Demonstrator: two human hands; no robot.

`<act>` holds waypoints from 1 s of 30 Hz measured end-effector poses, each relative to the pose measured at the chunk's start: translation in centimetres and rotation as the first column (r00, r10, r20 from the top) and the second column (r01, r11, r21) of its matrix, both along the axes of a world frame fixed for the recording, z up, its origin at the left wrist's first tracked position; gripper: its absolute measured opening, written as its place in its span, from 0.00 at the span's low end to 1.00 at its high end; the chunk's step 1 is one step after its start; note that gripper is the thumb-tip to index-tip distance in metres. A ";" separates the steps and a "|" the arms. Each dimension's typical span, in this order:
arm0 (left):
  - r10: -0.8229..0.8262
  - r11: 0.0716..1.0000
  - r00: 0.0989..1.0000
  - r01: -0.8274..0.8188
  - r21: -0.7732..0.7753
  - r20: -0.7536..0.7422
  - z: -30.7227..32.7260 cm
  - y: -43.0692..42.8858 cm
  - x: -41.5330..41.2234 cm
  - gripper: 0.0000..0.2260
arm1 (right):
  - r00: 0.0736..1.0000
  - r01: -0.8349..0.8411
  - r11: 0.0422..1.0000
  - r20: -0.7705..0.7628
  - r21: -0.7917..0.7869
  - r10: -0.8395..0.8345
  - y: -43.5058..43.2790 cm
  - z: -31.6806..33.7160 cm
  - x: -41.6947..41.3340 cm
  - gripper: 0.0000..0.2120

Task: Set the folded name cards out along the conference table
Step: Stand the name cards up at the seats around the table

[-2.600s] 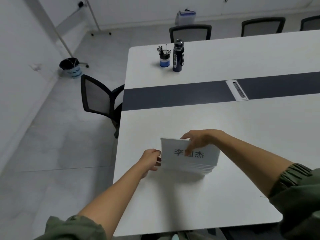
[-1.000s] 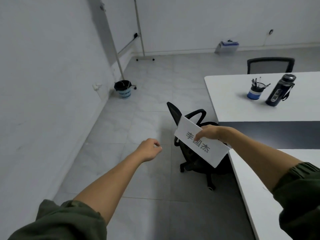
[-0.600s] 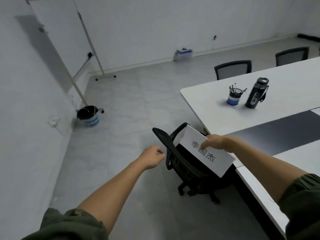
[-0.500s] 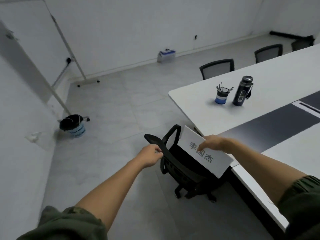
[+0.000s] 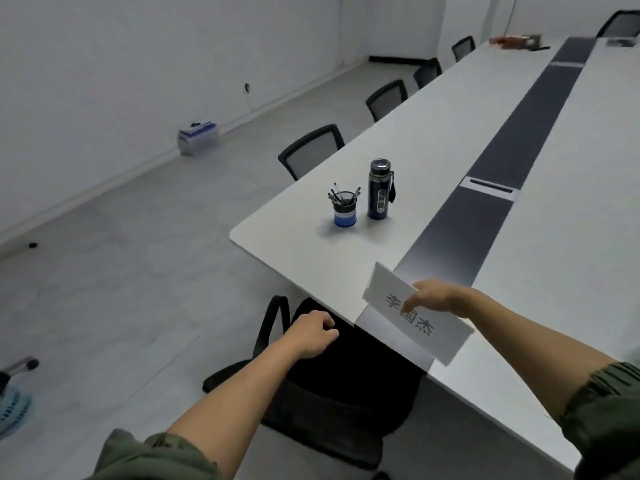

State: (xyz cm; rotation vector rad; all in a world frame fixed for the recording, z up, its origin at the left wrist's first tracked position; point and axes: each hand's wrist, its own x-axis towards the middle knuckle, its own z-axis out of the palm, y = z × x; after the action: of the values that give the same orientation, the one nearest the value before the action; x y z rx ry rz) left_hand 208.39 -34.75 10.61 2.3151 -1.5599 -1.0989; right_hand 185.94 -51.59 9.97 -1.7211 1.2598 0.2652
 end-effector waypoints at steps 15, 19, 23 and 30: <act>-0.306 0.945 0.951 0.299 0.130 0.037 -7.4 -18.7 2.8 0.18 | 0.947 0.311 0.950 -0.093 0.029 -0.308 -9.4 -4.9 -2.7 0.16; -0.410 0.911 0.903 0.400 0.101 0.125 -11.0 -24.4 3.5 0.19 | 0.907 0.409 0.911 -0.127 0.046 -0.401 -12.3 -6.4 -2.8 0.19; -0.474 0.881 0.861 0.463 0.104 0.182 -14.4 -28.3 3.4 0.19 | 0.881 0.457 0.889 -0.148 0.021 -0.449 -15.0 -7.8 -2.6 0.21; -0.512 0.848 0.803 0.529 0.032 0.307 -17.8 -31.7 1.9 0.22 | 0.907 0.387 0.921 -0.158 -0.049 -0.390 -21.9 -8.5 -2.6 0.25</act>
State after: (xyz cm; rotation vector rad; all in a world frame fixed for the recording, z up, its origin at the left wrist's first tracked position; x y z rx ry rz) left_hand 210.31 -66.49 -7.20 2.1452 -2.4176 -0.7795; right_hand 183.37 -73.44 1.50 -1.4425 1.6996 0.1619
